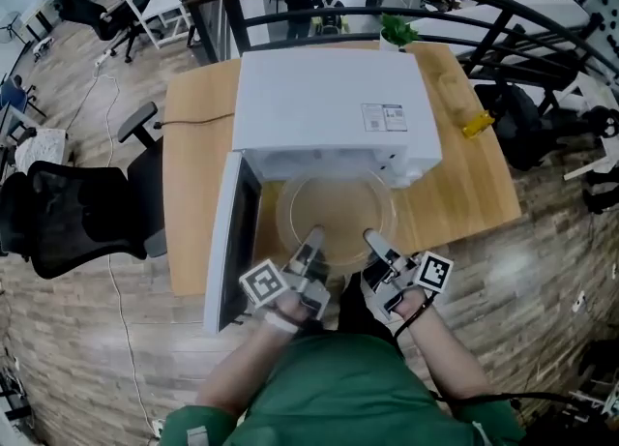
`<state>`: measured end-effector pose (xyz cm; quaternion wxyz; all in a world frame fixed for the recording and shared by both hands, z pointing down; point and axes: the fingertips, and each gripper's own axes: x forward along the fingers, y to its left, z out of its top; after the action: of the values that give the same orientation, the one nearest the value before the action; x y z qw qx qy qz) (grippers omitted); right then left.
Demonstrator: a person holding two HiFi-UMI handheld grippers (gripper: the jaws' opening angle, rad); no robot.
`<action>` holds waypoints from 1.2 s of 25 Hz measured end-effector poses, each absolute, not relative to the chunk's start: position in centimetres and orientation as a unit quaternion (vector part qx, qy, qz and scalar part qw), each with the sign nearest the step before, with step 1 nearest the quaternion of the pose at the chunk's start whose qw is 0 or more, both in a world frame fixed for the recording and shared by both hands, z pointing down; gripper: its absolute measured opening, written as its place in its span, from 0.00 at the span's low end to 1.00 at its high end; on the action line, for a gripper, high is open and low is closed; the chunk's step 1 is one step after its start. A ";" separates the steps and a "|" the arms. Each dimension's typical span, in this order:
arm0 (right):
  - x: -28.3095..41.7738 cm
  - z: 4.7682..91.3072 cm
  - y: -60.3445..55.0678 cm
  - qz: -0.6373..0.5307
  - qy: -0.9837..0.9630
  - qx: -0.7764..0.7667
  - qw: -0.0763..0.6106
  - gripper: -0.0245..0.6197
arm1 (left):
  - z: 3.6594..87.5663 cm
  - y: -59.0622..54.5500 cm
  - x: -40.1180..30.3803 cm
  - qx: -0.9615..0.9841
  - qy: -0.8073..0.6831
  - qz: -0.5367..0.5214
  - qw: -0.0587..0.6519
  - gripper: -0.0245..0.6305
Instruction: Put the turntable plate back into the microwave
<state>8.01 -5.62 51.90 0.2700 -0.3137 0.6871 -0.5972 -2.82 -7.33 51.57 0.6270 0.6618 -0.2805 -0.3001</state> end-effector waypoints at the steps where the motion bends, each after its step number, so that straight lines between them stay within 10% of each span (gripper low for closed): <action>1: 8.1 52.2 -6.2 -0.599 0.688 -0.310 0.267 0.11 | 51.9 -7.8 -2.7 0.662 -0.285 -0.300 0.624 0.11; 30: 7.5 60.5 -16.2 -0.635 0.696 -0.272 0.196 0.11 | 60.1 -16.5 -3.4 0.647 -0.345 -0.316 0.602 0.12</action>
<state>7.50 -16.18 60.49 0.1962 -0.2720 0.6963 -0.6345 -3.42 -16.47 60.09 0.6020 0.6471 -0.3452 -0.3158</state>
